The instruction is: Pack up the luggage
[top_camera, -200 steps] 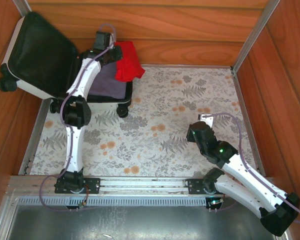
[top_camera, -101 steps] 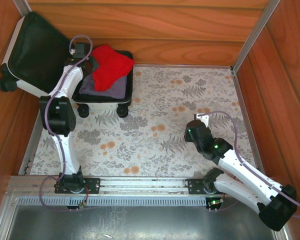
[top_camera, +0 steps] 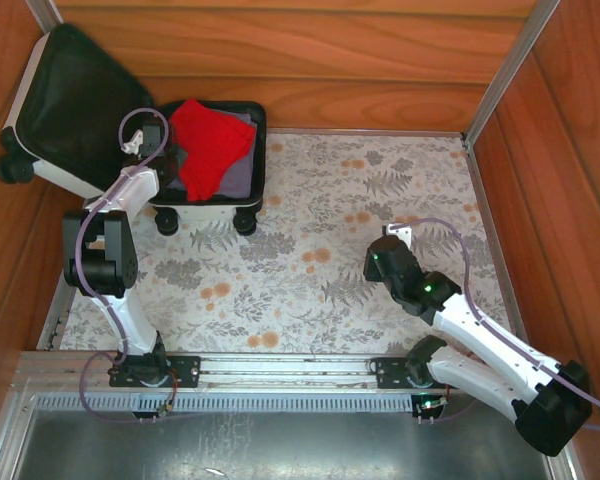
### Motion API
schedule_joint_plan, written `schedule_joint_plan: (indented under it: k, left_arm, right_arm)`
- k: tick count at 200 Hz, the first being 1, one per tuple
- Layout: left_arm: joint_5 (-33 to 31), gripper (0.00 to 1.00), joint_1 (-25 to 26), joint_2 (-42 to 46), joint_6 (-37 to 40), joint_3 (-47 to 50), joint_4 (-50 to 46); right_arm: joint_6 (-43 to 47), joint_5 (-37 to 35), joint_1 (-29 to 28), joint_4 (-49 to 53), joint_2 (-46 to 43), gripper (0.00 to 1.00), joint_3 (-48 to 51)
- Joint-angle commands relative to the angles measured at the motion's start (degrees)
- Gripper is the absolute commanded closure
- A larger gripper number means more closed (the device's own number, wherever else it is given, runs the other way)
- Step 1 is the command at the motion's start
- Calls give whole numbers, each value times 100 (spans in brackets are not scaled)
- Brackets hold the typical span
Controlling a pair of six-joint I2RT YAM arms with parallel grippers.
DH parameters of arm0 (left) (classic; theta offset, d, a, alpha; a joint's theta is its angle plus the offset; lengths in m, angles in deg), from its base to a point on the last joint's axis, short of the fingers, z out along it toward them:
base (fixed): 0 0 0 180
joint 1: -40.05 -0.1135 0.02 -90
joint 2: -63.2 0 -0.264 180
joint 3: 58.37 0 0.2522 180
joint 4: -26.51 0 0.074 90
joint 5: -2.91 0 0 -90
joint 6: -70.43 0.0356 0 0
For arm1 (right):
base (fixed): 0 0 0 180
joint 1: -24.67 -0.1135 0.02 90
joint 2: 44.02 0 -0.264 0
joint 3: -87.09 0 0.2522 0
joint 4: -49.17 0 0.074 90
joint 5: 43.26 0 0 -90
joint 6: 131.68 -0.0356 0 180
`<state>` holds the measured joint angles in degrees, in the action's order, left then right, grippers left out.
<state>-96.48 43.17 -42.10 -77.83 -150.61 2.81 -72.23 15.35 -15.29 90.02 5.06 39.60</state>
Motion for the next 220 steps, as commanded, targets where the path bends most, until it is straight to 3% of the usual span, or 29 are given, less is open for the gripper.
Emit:
schedule_joint_plan:
  k: [1,17,40,45,47,95,115,130,169,220]
  left_arm:
    - [-142,91,-39,147,-401,-84,269]
    - [-297,48,-39,238,-380,-94,103]
    - [-679,19,-30,492,-36,-65,-185]
    - [-756,3,-30,558,77,-48,-261]
    - [-792,1,-30,584,120,-46,-291]
    - [-1560,0,-21,1566,1674,361,-522]
    - [-1383,0,-14,1782,2643,198,-615]
    - [-838,0,9,1699,3313,-166,-856]
    - [479,0,371,433,4789,-1979,-2521]
    - [-80,0,1319,-1798,6409,-4330,-4261]
  right_arm:
    - [27,57,57,77,-21,40,-142]
    - [39,55,59,191,-96,39,-129]
    - [66,74,58,244,-214,29,-83]
    - [74,78,59,244,-238,28,-73]
    - [79,80,59,244,-247,27,-72]
    - [255,205,93,-38,5,23,-132]
    - [345,351,133,-267,300,23,-215]
    - [390,486,180,-433,559,24,-301]
    - [385,780,296,-678,1052,24,-510]
    - [374,857,413,-597,1017,24,-469]
